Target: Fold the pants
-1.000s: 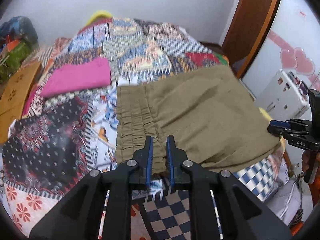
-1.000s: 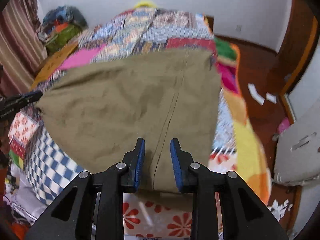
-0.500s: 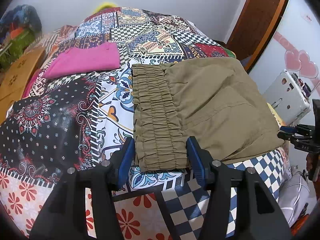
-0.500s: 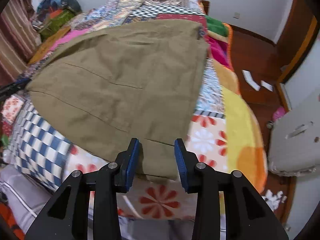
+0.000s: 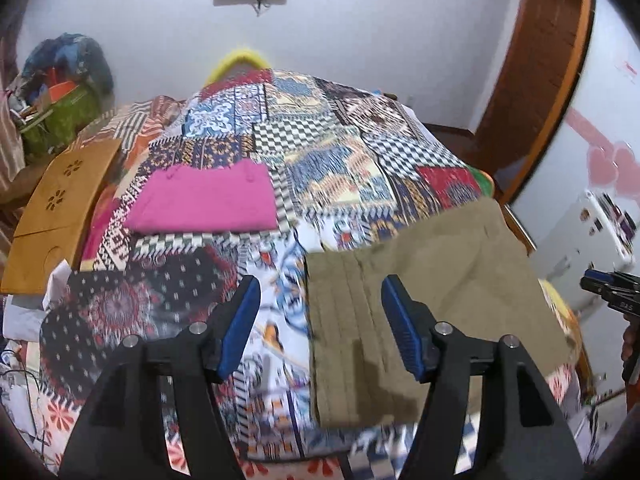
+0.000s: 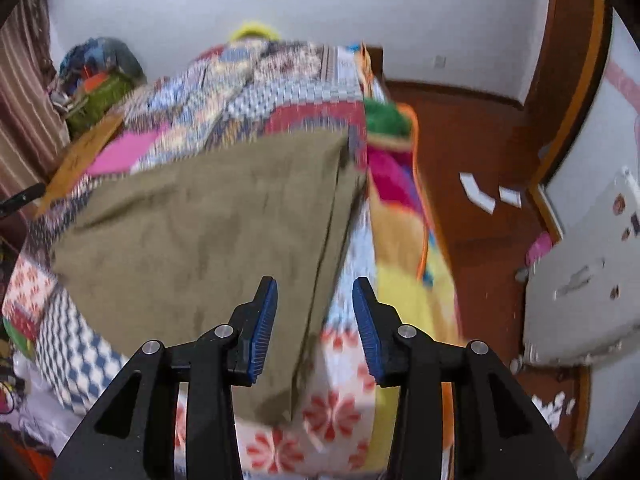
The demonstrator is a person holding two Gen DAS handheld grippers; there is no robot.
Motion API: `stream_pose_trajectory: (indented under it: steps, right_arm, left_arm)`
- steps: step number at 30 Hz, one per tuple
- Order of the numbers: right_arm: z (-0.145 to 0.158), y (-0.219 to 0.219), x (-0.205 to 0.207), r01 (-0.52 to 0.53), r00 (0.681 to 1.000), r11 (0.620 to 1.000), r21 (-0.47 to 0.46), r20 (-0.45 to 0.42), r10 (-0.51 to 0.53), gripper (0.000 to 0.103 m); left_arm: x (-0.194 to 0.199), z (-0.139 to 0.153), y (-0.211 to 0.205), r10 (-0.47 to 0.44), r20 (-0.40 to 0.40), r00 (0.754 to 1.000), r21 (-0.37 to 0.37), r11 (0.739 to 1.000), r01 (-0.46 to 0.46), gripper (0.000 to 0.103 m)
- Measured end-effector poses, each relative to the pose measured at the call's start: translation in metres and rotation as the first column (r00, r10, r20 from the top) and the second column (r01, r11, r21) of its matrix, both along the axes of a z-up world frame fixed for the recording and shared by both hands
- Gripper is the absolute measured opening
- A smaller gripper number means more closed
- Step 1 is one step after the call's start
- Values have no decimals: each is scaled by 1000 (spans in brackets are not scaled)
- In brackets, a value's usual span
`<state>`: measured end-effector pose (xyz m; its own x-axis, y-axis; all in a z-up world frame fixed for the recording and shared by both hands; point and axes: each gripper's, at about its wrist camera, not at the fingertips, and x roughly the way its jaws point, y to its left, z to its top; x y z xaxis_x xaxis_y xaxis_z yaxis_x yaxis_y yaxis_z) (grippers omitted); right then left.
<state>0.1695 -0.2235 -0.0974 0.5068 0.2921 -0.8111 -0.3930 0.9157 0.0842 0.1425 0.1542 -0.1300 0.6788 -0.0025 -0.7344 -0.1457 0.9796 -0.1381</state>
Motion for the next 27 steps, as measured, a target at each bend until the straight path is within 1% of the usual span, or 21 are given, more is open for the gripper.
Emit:
stream_pose_trajectory:
  steps: [3, 4, 5, 6, 11, 15, 21, 22, 24, 27]
  right_arm:
    - [6, 10, 24, -1, 999, 1000, 12, 46, 0, 43]
    - [6, 14, 39, 1, 998, 1000, 9, 65, -2, 43]
    - [6, 14, 39, 1, 998, 1000, 9, 65, -2, 43]
    - [5, 17, 48, 3, 998, 1000, 8, 68, -3, 43]
    - [-10, 28, 92, 16, 999, 1000, 5, 49, -17, 44]
    - [-27, 38, 122, 22, 1000, 1000, -3, 10, -22, 44]
    - [-46, 44, 151, 16, 1000, 1000, -16, -27, -16, 44]
    - [-49, 45, 155, 14, 999, 1000, -17, -33, -14, 44]
    - [-57, 45, 162, 11, 998, 1000, -18, -55, -12, 44]
    - [-67, 46, 173, 4, 996, 1000, -6, -94, -5, 44]
  left_arm:
    - [24, -5, 7, 25, -9, 1000, 5, 1000, -25, 65]
    - [31, -8, 10, 31, -17, 999, 2, 1000, -31, 65]
    - [40, -13, 13, 38, -28, 999, -2, 999, -38, 65]
    - [48, -18, 15, 45, -43, 998, -7, 999, -45, 65]
    - [85, -47, 27, 77, -112, 991, -16, 997, -79, 65]
    - [101, -70, 32, 79, -162, 984, -56, 994, -89, 65]
    - [114, -97, 29, 37, -225, 974, -136, 988, -69, 65]
    - [116, -100, 28, 27, -230, 973, -152, 986, -63, 66]
    - [121, -102, 25, 14, -236, 972, -163, 985, -54, 66]
    - [127, -108, 19, -28, -251, 967, -198, 980, -23, 66]
